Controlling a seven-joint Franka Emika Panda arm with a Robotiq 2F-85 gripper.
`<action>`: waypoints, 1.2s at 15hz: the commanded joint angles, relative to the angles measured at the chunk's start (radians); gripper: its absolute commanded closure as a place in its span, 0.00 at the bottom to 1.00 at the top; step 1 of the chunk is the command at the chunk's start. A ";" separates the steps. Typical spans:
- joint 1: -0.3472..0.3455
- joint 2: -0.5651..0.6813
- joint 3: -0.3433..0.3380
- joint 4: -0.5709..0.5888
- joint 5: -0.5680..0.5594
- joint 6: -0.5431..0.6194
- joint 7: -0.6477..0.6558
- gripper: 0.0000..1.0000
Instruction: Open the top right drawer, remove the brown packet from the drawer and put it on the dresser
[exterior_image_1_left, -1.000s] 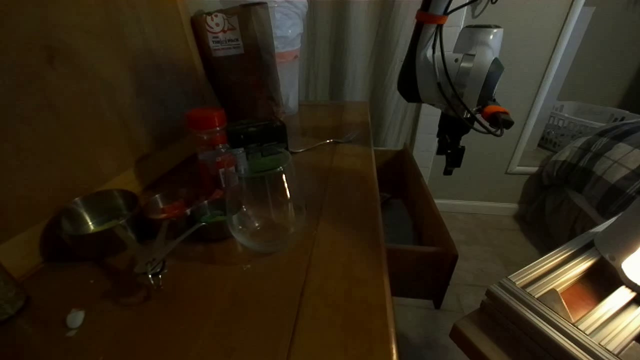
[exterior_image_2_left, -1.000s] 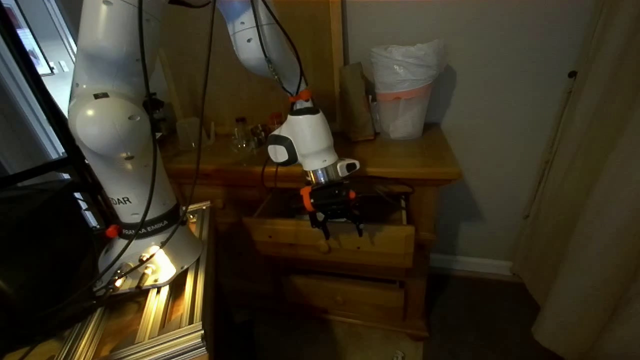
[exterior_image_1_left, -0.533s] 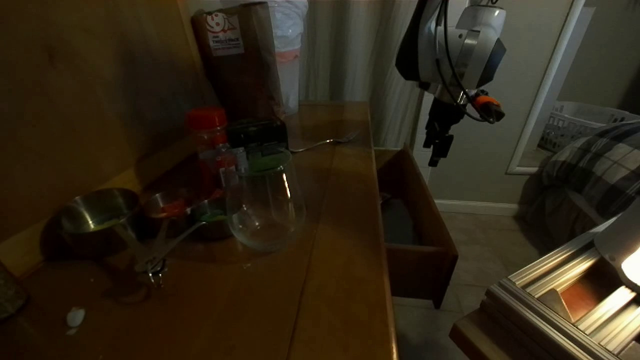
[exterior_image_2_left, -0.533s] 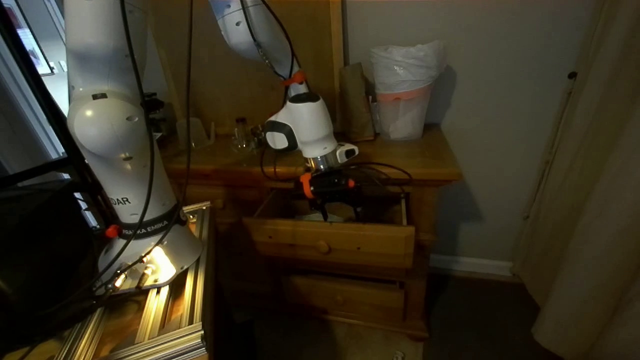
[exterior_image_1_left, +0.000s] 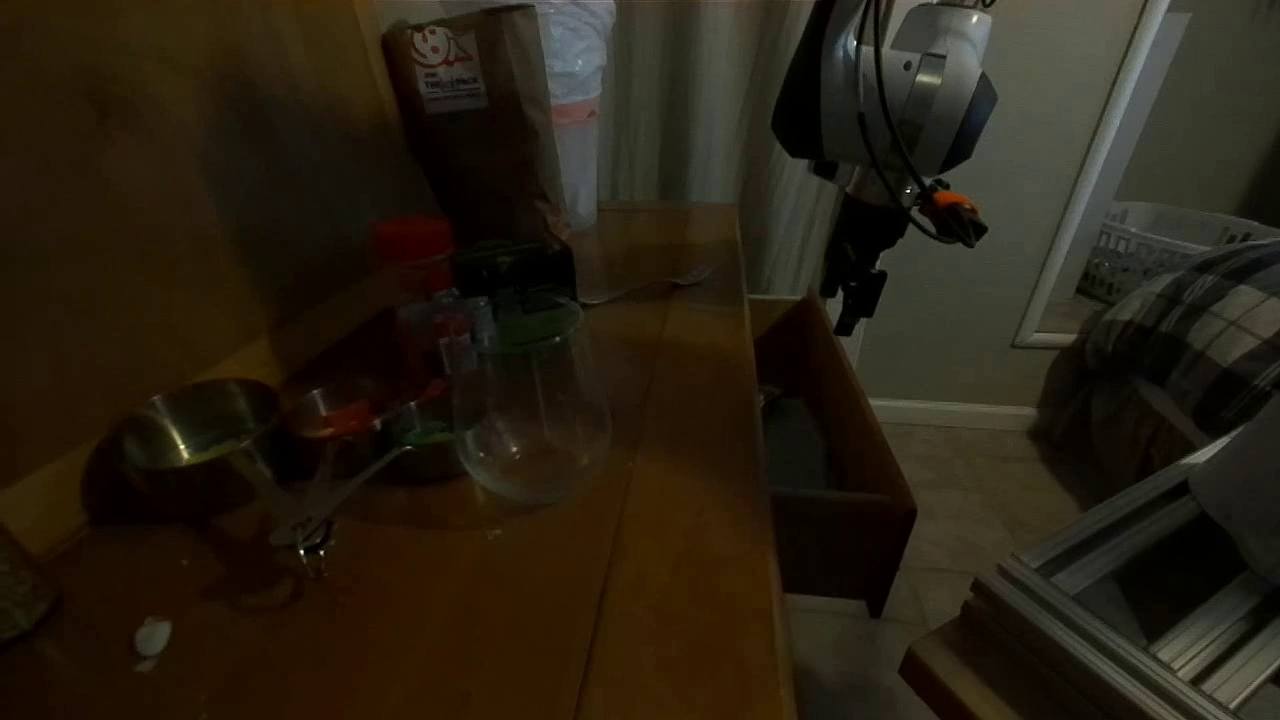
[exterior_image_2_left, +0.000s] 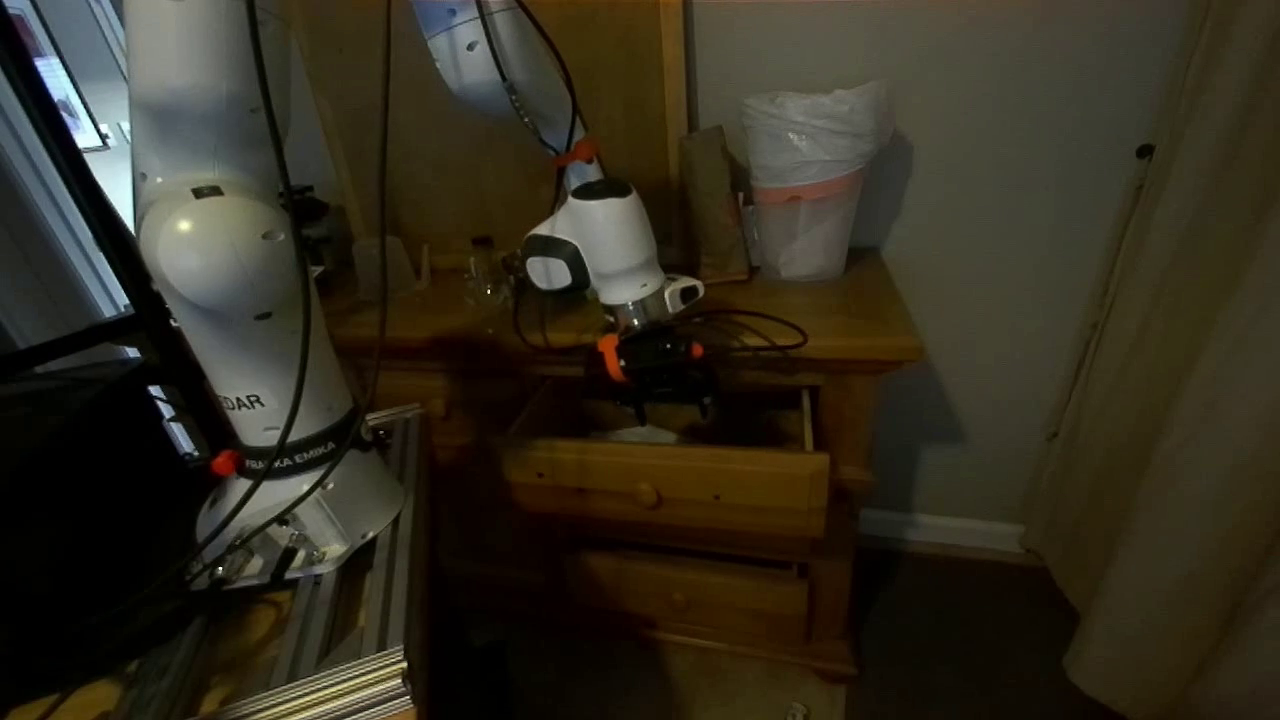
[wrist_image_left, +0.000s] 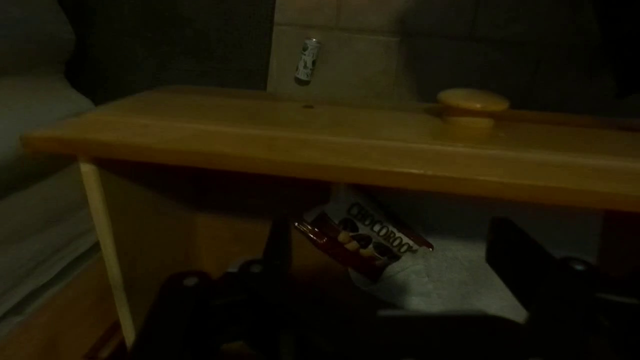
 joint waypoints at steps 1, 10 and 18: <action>-0.003 -0.013 0.018 0.009 -0.014 -0.074 -0.020 0.00; -0.118 0.180 0.111 0.223 0.064 -0.116 -0.135 0.00; -0.218 0.363 0.183 0.360 0.072 -0.134 -0.195 0.00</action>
